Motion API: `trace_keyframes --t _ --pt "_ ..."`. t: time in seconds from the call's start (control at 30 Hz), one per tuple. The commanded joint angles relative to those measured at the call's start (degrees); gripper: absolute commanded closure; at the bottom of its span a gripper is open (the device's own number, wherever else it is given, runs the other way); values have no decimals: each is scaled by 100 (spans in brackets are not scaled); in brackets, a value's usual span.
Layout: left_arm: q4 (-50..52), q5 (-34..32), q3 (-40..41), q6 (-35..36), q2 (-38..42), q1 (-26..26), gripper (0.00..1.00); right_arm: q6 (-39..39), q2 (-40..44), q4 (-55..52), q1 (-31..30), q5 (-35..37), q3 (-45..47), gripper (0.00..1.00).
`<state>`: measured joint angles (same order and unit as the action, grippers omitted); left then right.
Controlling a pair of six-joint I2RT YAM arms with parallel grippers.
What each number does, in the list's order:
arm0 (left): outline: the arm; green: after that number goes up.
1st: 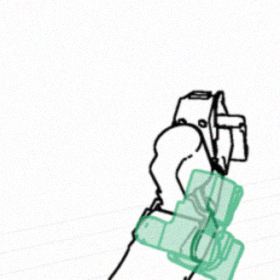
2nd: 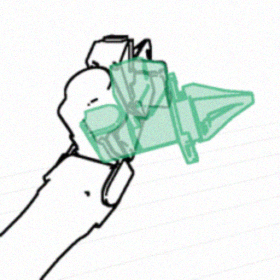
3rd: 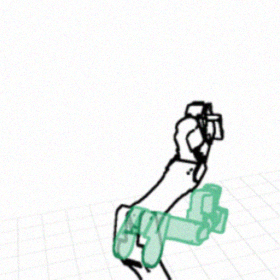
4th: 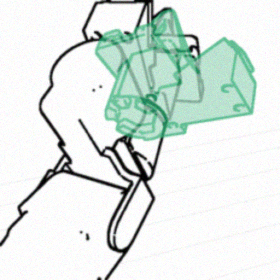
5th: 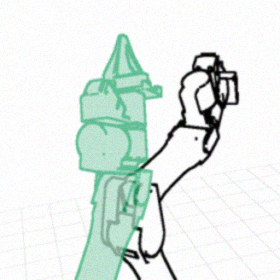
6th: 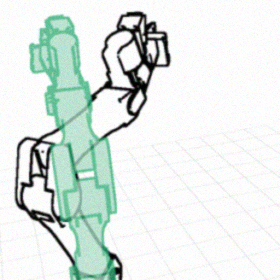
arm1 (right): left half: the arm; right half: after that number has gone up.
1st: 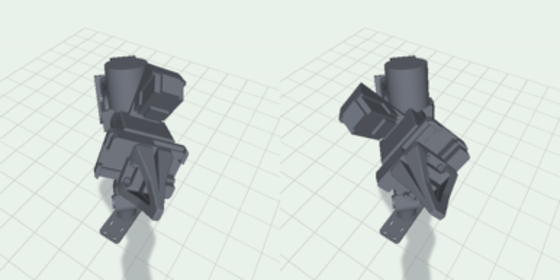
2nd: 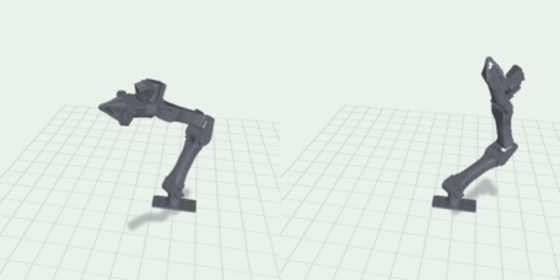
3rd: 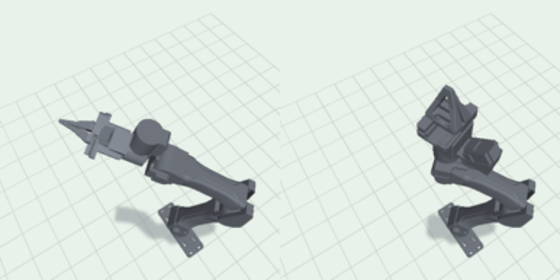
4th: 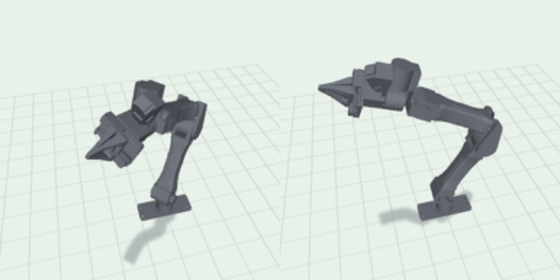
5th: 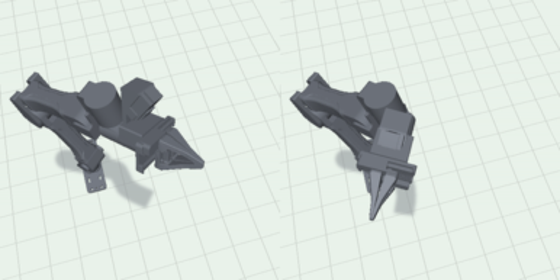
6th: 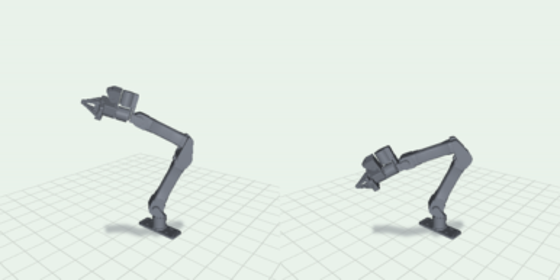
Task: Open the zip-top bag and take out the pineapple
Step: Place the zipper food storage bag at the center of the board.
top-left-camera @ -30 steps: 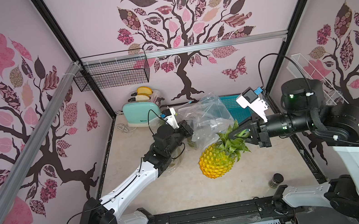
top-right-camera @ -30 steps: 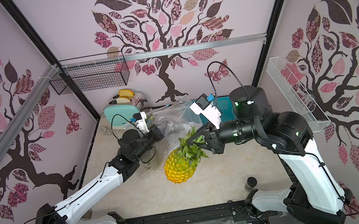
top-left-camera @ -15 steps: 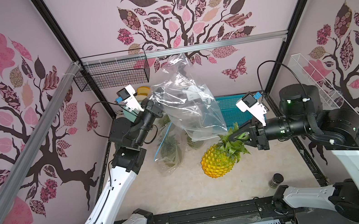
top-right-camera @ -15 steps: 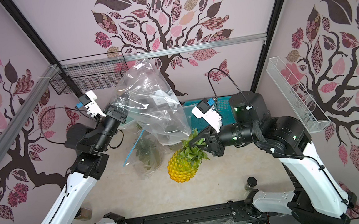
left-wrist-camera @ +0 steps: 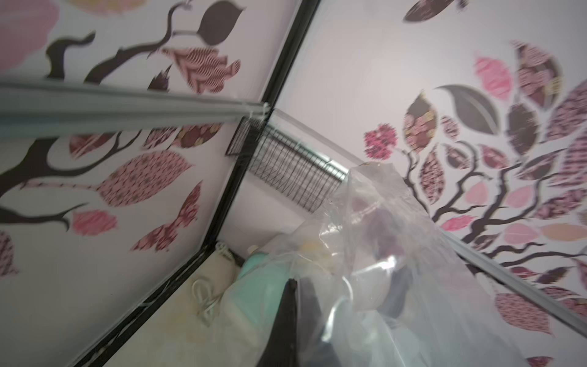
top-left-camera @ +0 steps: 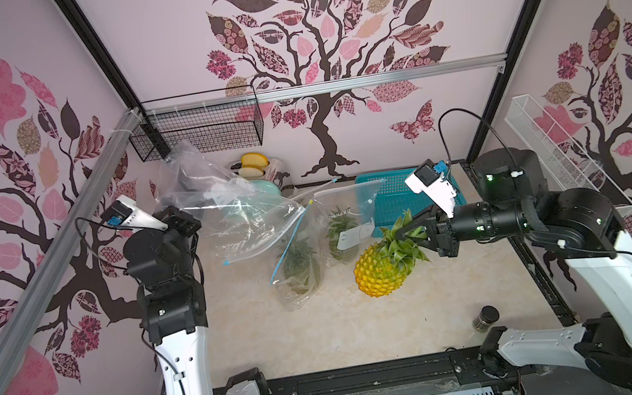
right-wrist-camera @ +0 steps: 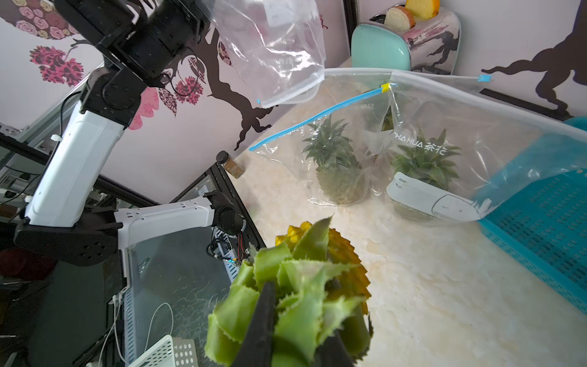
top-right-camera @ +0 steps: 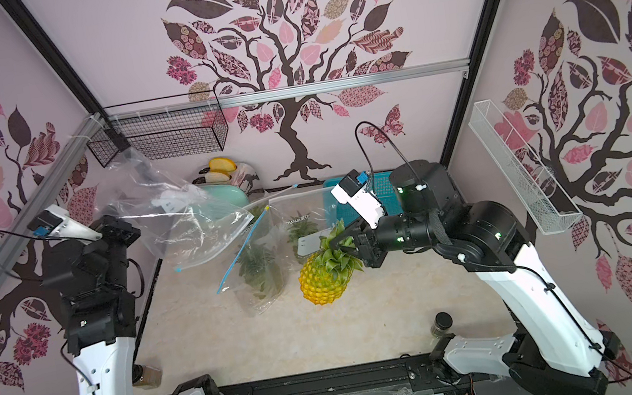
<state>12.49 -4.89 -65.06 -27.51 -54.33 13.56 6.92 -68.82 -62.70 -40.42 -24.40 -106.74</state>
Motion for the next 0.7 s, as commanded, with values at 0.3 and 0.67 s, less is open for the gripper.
trace_keyframes --t 0.3,0.67 --pt "-54 -530 1341 -603 -997 1179 100 -212 119 552 -25 503 74 100" --pt "460 -237 775 -466 -1339 1272 6 -331 -151 482 307 1378 25 100"
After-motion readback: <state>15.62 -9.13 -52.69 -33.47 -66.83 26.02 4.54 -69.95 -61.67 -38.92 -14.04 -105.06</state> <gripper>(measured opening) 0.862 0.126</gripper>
